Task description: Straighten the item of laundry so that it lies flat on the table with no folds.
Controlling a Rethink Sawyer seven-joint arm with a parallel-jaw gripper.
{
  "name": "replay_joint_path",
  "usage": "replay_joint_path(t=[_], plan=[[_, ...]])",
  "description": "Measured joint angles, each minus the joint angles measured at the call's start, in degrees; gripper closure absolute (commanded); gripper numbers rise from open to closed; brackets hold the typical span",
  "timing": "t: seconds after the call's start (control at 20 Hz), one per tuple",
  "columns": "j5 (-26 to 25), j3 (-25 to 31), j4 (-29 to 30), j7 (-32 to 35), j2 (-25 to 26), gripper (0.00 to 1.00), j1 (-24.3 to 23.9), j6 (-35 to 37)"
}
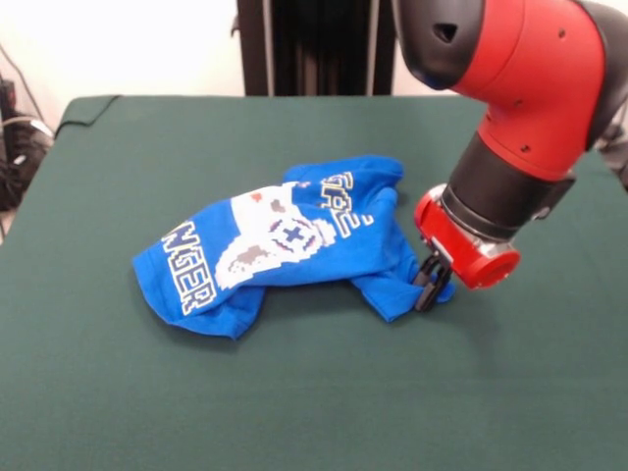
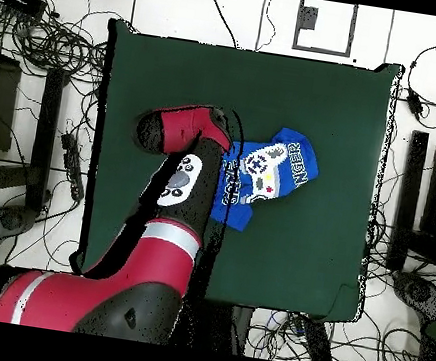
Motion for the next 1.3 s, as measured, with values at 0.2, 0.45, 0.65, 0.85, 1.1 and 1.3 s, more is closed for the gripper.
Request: replay_joint_path(t=[0.2, 0.45, 0.65, 0.85, 1.1, 1.3], plan=[[0.0, 0.0, -1.0, 0.0, 0.5, 1.00, -0.1, 0.4], [0.0, 0.0, -2.4, 0.0, 1.1, 1.00, -0.4, 0.5], [-0.1, 0.0, -3.8, 0.0, 1.7, 1.00, -0.4, 1.3], [-0.1, 0.0, -4.7, 0.0, 2.1, 1.00, -0.4, 1.4], [-0.1, -0.2, -5.5, 0.0, 2.5, 1.00, -0.4, 2.3], [-0.1, -0.2, -5.8, 0.0, 2.6, 1.00, -0.4, 2.6]])
